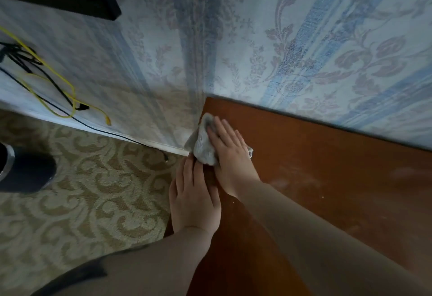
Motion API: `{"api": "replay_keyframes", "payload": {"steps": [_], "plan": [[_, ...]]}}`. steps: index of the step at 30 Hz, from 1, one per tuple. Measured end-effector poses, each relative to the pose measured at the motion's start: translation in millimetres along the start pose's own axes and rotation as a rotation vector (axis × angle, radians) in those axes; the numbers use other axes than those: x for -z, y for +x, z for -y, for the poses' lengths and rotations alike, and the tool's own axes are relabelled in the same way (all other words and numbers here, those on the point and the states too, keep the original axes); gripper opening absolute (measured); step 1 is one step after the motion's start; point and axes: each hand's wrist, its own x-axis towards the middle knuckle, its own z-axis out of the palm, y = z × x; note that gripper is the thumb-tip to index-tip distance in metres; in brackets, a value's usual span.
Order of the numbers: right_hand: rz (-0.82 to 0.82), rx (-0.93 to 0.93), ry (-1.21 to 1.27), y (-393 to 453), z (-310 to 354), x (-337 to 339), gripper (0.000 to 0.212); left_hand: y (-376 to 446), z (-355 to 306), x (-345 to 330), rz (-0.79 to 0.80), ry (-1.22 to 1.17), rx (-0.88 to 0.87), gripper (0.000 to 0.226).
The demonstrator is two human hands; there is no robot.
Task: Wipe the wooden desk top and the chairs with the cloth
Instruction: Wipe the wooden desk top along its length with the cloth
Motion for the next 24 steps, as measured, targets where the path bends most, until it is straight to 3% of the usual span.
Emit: {"api": "replay_keyframes", "payload": {"steps": [2, 4, 7, 9, 10, 12, 14, 16, 21, 24], "plan": [[0.144, 0.22, -0.005, -3, -27, 19, 0.078, 1, 0, 1, 0.004, -0.011, 0.013, 0.054], [0.11, 0.258, -0.041, 0, -60, 32, 0.078, 2, 0, 1, -0.03, -0.02, 0.004, 0.052], [-0.19, -0.044, -0.018, 20, -68, 35, 0.068, 1, 1, -1, -0.028, -0.038, -0.012, 0.053], [-0.3, -0.241, 0.002, 40, -39, 24, 0.062, 1, 0, -1, -0.031, -0.04, -0.012, 0.053], [-0.318, -0.255, 0.028, 46, -24, 17, 0.062, 2, 0, -1, -0.034, -0.039, -0.012, 0.053], [-0.216, -0.079, 0.061, 41, -8, 8, 0.065, 2, 0, 0, -0.031, -0.047, -0.01, 0.054], [-0.003, 0.181, 0.025, 24, -21, 14, 0.069, 2, 2, 0, -0.025, -0.059, -0.006, 0.054], [0.11, 0.27, -0.012, 15, -52, 37, 0.075, 1, 2, 0, -0.025, -0.056, -0.008, 0.054], [-0.036, -0.119, -0.029, 25, -55, 40, 0.071, -1, 1, 0, -0.016, -0.074, -0.007, 0.053], [-0.042, -0.156, -0.08, 27, -18, 22, 0.067, 2, -1, 5, 0.021, -0.111, 0.005, 0.053]]}}
